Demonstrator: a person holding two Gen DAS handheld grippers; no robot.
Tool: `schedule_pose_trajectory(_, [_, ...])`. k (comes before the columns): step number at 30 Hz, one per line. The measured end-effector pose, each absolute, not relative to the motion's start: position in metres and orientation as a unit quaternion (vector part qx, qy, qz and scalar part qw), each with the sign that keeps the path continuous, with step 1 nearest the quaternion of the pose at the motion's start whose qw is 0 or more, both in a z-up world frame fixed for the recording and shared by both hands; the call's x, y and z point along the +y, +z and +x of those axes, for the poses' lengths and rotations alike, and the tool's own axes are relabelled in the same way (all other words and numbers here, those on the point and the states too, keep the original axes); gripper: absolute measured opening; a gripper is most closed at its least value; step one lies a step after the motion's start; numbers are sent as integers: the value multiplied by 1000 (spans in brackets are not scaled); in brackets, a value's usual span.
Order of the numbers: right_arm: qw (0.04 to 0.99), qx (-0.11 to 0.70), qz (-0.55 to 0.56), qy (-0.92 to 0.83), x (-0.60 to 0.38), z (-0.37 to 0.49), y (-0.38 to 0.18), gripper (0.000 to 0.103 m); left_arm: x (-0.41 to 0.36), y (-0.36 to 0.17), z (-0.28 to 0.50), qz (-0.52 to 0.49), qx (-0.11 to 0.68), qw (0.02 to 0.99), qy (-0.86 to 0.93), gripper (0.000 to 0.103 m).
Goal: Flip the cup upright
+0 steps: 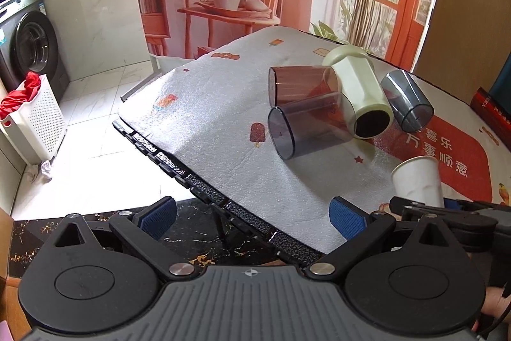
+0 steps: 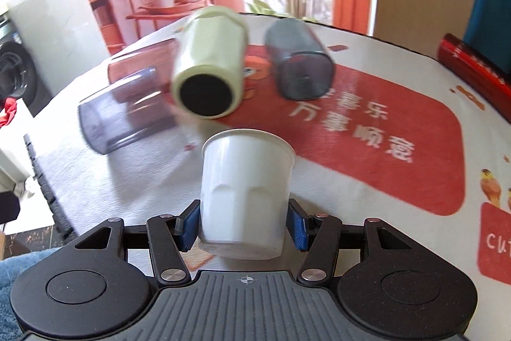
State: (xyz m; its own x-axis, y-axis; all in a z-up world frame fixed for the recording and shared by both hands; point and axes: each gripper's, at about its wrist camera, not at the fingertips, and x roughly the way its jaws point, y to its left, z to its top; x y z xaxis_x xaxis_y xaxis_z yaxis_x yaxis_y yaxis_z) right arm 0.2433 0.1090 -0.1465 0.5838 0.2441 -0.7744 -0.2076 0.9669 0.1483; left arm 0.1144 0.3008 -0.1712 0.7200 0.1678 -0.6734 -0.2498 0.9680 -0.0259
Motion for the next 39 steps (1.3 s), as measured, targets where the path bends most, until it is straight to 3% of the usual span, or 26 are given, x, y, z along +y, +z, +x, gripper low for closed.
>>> schedule_pose_trajectory(4, [886,438,13,149,114,236,-141,54,303,-170,111,-61,354,926,113,102])
schedule_pose_trajectory(6, [888,432,10,155,112,229,-137,69,300,-169,109,-59,351,928,112,102])
schedule_pose_trajectory(7, [890,428,8,156,111,225,-137,71,299,-169,109,-58,349,929,110,102])
schedule_pose_trajectory(18, [897,418,-8,142,66,184,-125,79,270,-175,127,-54,382,921,59,102])
schedule_pose_trajectory(28, [907,395,-14,143,43,185,-129,74,230,-179,160,-44,400,915,21,102])
schedule_pose_trajectory(33, [903,397,-25,162,51,202,-135,57,233,-181,164,-51,407,912,26,100])
schedule_pose_trajectory(39, [896,406,-22,179,57,204,-142,57,231,-180,176,-65,412,909,11,98])
